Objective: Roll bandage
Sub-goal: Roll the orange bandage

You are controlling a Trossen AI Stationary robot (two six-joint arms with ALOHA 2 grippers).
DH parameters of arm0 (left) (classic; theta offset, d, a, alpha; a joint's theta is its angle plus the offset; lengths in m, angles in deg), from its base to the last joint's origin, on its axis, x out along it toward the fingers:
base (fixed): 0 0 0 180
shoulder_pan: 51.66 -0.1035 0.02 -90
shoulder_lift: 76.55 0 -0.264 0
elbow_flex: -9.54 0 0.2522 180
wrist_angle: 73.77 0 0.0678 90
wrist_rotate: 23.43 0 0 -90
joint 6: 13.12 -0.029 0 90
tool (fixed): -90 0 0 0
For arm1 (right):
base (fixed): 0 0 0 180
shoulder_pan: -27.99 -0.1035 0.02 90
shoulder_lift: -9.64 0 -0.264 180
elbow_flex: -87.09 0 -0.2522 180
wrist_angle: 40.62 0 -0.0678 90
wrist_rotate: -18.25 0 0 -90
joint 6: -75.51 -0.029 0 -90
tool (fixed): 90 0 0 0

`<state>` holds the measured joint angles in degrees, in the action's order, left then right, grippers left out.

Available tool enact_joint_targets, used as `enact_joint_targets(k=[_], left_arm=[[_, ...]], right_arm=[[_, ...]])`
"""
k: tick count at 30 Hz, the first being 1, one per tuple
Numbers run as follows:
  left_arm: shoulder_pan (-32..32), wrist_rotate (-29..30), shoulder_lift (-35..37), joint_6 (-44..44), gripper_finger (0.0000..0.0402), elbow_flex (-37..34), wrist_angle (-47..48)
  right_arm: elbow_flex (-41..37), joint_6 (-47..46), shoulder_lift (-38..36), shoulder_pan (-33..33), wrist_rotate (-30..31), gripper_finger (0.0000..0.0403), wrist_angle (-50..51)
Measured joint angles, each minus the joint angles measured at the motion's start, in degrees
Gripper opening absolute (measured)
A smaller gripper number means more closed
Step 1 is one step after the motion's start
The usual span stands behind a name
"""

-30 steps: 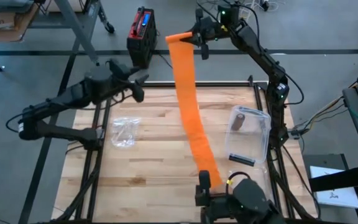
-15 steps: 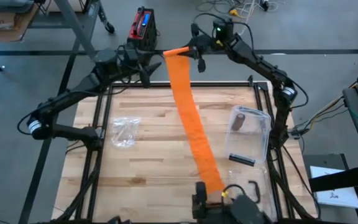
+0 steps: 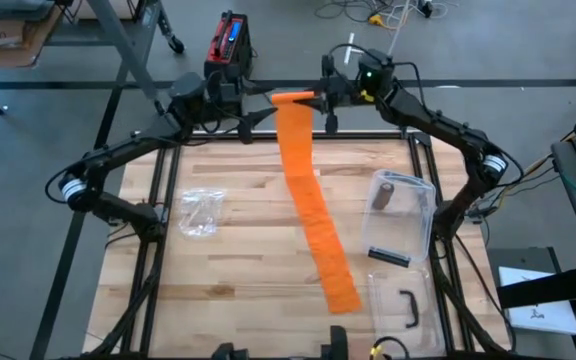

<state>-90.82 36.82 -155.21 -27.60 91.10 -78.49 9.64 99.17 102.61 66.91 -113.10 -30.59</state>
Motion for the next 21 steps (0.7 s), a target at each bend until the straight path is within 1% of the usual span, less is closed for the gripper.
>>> enact_joint_targets(k=[3, 6, 11, 16, 21], left_arm=[[0.2, -1.1, -0.7, 0.3, 0.0237, 0.5, -0.8], [0.0, -1.1, -1.0, 2.3, 0.0232, 0.6, -0.9], [0.0, -1.0, -1.0, 1.8, 0.0211, -0.2, -0.5], [0.0, -1.0, -1.0, -1.5, 0.0169, -0.4, -0.1], [0.1, -1.3, -1.0, -3.1, 0.0108, -0.5, -0.1]], right_arm=[[-0.4, 1.0, 0.0, -1.3, 2.0, 0.0032, 0.4], [-0.4, 1.8, 0.0, -2.2, 3.6, 0.0035, 0.0], [-0.4, 1.9, 0.2, -2.9, 4.1, 0.0034, 0.0], [-0.5, 1.9, 0.2, -3.2, 4.1, 0.0036, 0.0], [-0.5, 1.9, 0.2, -3.6, 4.4, 0.0038, 0.1]])
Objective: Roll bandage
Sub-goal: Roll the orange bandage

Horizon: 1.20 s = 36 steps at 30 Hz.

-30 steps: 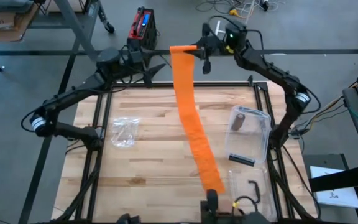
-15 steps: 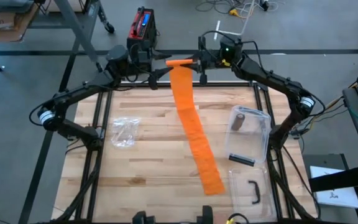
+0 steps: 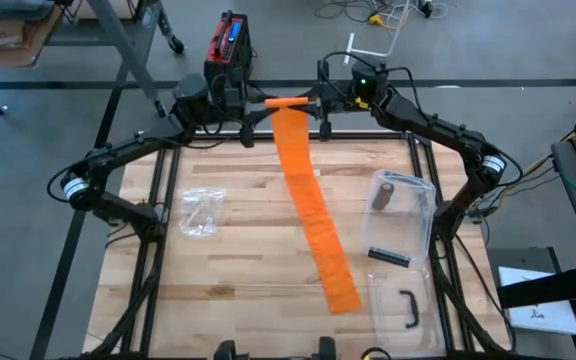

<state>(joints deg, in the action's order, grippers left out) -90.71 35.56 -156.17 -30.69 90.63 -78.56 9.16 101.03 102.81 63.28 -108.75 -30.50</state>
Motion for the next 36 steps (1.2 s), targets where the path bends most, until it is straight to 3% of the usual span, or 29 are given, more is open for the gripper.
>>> enact_joint_targets(k=[6, 9, 15, 23, 29, 36], left_arm=[[-0.1, 0.1, 0.0, -5.5, 0.0021, 0.0, 1.3], [-0.1, 0.8, 0.1, -9.2, 0.0022, 0.0, 1.3], [0.2, 4.5, 0.6, -21.9, 0.0061, 0.0, 1.5], [0.5, 5.2, 0.6, -33.0, 0.0033, 0.0, 1.6], [1.1, 5.6, 0.7, -36.2, 0.0044, 0.0, 1.1], [1.6, 5.1, 0.7, -36.6, 0.0048, 0.0, 1.0]], right_arm=[[0.0, -3.5, 0.5, -0.3, 0.2, 0.0065, 0.3], [0.0, -8.2, 0.4, -0.4, 1.5, 0.0100, 0.3], [0.1, -21.8, -2.0, 0.1, 1.0, 0.0197, 2.7], [0.4, -38.1, -2.6, 1.2, -0.7, 0.0291, 2.8], [0.3, -41.2, -1.3, 1.6, -0.7, 0.0306, 2.6], [0.3, -41.1, -0.9, 1.6, -0.5, 0.0278, -0.2]])
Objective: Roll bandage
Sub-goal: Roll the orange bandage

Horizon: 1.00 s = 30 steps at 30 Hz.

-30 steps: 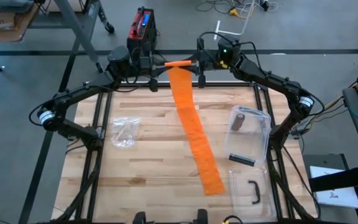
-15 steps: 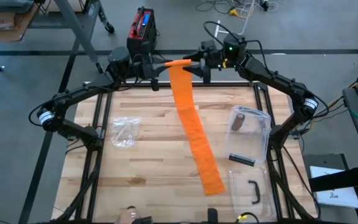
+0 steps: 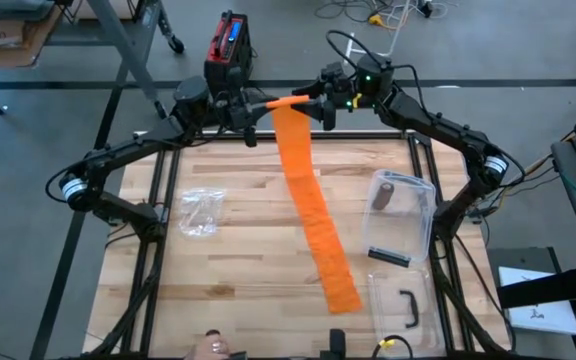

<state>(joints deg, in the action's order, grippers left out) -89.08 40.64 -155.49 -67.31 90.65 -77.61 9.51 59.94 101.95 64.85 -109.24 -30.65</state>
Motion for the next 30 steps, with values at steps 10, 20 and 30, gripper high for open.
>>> enact_joint_targets(k=[10, 20, 30], left_arm=[[0.0, 0.0, 0.0, 0.0, 0.0049, 0.0, 0.0], [0.0, 1.5, 0.0, 0.7, 0.0049, 0.0, -0.4], [0.0, 1.5, 0.0, 17.3, 0.0106, 0.0, -0.3]], right_arm=[[0.0, 1.2, 0.0, 0.0, 0.0, 0.0214, -0.2], [0.0, 1.1, 0.1, 0.0, 0.2, 0.0158, 0.0], [0.1, 2.6, 0.1, 0.0, 0.1, 0.0124, 0.0]])
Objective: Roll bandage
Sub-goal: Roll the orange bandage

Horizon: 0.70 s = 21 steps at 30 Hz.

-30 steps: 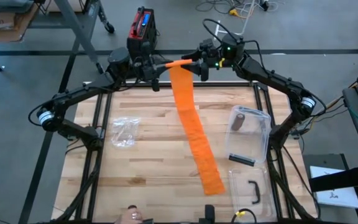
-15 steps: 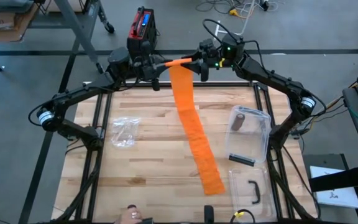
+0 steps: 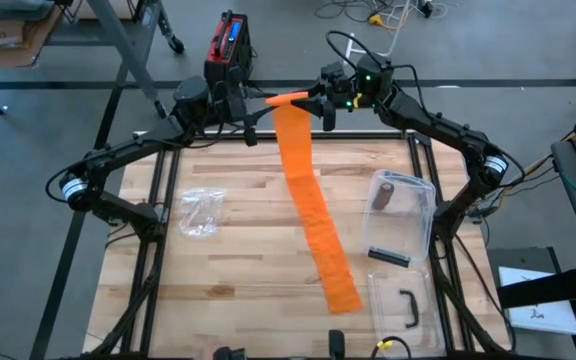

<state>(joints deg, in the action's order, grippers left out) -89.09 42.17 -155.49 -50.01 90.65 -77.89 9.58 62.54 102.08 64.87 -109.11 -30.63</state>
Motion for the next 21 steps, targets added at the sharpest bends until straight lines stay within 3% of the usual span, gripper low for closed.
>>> enact_joint_targets(k=[4, 9, 13, 21], left_arm=[[0.0, -0.5, 0.0, 9.8, 0.0150, 0.6, 2.5], [-0.4, -6.7, -0.3, 23.7, 0.0208, 2.3, 4.6], [-0.4, -7.7, -0.3, 30.4, 0.0246, 3.5, 5.7], [-1.3, -5.6, -0.3, 39.2, 0.0261, 4.2, 6.0]], right_arm=[[0.0, 2.5, 0.0, 0.0, 0.0, 0.0115, 0.4], [0.0, 7.0, 0.0, 0.0, -0.5, 0.0109, 0.4], [0.0, 10.1, 0.0, -0.1, -0.4, 0.0109, 0.3], [0.0, 15.1, 0.0, -0.5, 0.3, 0.0100, 0.0]])
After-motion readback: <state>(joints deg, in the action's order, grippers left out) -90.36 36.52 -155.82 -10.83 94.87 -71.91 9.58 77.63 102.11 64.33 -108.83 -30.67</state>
